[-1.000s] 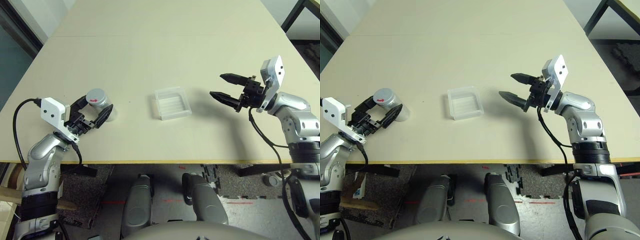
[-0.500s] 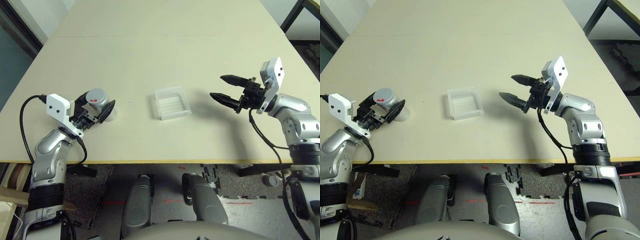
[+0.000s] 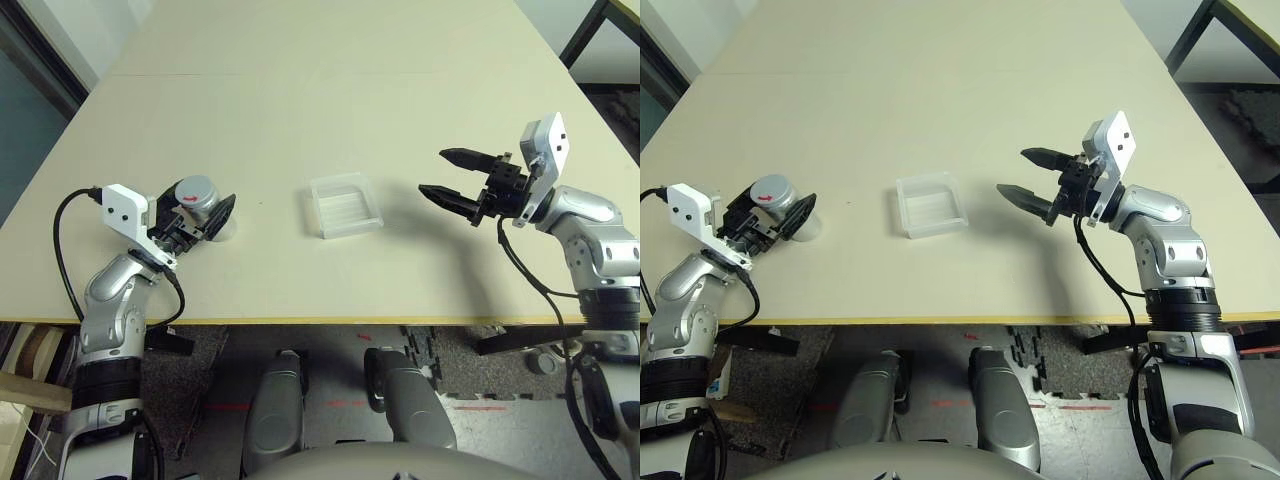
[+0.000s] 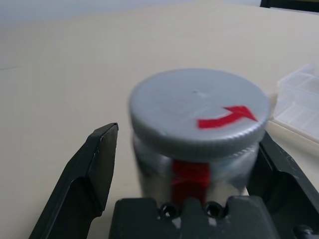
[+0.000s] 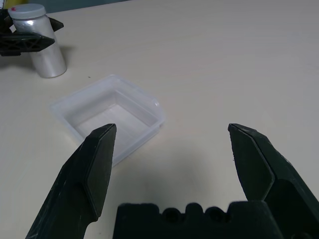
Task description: Pour the medicine from the bottle into the box.
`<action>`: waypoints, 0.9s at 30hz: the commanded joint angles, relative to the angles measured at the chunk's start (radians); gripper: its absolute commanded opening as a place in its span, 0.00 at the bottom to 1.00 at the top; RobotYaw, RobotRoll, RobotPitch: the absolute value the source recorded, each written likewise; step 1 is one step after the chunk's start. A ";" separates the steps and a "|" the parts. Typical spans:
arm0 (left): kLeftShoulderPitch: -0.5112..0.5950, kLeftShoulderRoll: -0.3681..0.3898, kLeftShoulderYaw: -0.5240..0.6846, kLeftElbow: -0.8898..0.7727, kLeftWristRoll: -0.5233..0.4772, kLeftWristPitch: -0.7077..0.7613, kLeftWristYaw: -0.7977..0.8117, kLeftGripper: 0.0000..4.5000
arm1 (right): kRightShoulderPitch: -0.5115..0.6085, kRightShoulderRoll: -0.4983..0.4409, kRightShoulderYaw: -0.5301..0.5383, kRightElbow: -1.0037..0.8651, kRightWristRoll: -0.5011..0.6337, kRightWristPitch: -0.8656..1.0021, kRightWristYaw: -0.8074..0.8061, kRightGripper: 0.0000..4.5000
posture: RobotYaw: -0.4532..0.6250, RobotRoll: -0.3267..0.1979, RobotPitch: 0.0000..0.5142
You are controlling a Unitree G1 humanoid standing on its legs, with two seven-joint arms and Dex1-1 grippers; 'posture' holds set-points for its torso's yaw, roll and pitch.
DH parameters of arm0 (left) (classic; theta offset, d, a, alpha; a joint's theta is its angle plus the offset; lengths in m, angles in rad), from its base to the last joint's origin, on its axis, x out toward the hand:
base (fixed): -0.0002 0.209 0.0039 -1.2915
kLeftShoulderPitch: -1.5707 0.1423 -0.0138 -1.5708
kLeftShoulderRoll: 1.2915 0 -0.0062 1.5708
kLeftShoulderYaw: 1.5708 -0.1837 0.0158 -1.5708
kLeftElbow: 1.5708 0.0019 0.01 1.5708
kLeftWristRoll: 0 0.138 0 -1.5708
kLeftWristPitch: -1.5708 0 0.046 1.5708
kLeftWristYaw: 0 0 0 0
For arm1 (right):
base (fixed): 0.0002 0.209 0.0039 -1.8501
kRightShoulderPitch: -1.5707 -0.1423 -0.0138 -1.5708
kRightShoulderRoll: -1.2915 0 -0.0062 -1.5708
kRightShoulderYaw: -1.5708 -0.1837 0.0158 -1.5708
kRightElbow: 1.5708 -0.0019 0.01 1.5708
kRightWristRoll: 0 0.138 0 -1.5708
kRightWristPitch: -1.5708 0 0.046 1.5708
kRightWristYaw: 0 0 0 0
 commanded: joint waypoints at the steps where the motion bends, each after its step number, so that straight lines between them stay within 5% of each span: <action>1: -0.014 -0.007 -0.013 0.040 0.024 -0.017 0.002 0.99 | 0.011 -0.016 -0.019 -0.024 0.012 0.010 -0.003 0.99 | 0.38 0.62 0.34; 27: -0.103 -0.039 -0.034 0.159 0.047 -0.064 -0.007 0.99 | 0.030 -0.030 -0.021 -0.062 0.022 0.033 -0.016 0.99 | 0.36 0.62 0.36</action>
